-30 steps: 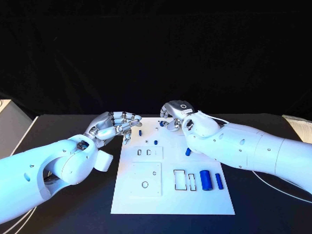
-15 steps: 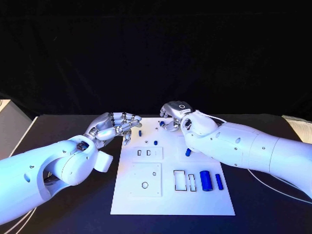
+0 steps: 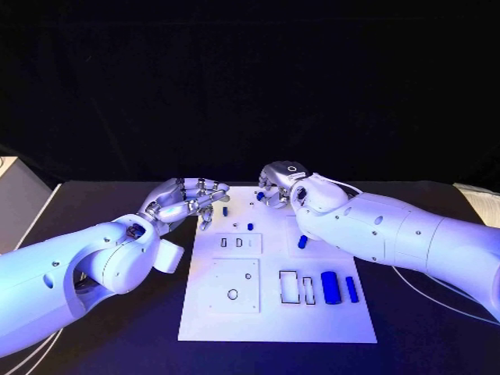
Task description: Assemble the parts on the task board
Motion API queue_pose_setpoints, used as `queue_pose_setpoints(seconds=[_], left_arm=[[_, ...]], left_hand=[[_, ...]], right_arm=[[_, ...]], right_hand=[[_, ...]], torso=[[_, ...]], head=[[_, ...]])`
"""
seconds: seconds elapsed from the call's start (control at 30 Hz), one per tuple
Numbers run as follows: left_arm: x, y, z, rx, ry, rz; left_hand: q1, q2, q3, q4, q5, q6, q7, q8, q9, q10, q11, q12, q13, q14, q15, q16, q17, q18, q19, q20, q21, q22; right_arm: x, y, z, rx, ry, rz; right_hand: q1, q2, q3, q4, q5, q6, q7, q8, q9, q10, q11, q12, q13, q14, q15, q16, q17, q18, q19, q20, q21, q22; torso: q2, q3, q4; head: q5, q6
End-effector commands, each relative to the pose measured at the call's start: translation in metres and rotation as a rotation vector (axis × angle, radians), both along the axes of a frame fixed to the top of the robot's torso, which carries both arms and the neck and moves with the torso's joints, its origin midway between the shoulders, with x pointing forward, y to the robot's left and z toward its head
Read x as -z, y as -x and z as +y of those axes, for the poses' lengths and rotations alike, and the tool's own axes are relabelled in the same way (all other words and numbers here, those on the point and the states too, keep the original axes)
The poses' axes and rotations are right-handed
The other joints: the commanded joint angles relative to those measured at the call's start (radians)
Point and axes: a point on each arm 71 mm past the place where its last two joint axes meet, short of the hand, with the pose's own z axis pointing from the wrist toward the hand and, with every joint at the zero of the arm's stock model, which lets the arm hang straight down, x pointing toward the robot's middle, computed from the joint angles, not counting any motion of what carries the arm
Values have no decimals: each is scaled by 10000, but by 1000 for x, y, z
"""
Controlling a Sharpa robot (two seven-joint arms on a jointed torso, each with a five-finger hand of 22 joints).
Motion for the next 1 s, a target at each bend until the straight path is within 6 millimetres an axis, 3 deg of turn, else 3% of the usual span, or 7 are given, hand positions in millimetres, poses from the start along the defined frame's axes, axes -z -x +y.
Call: queue_pose_setpoints(seconds=[0.03,0.17,1.0], left_arm=[[-1,0,-2,177,48,-54],[-1,0,-2,171,46,-53],[-1,0,-3,170,44,-37]], left_hand=[[-11,35,30,-11,-41,-101,73,-6,13,-57,46,-40,-9,4,37,-59,-14,199,-76,1,-34,-7],[-11,35,30,-11,-41,-101,73,-6,13,-57,46,-40,-9,4,37,-59,-14,199,-76,1,-34,-7],[-6,46,39,-21,-40,-108,77,-5,18,-58,49,-52,-23,9,40,-69,-18,201,-78,4,-43,-21]], right_arm=[[2,0,1,-153,122,258],[2,0,1,-159,126,335],[4,-1,7,-300,70,534]], right_hand=[[107,34,267,30,66,169,-50,87,-13,164,-38,57,-16,4,-103,51,-2,47,667,-8,4,1972],[122,68,566,59,79,301,-90,132,-6,298,-79,50,-43,11,-134,79,3,41,680,-42,20,1995],[-15,-80,680,124,9,310,-79,117,-17,340,-72,-6,-84,-3,-133,65,-47,44,672,-52,6,1985]], torso=[[-13,14,-11],[-19,16,-22],[-4,10,-17]], head=[[4,-24],[15,-24],[27,-105]])
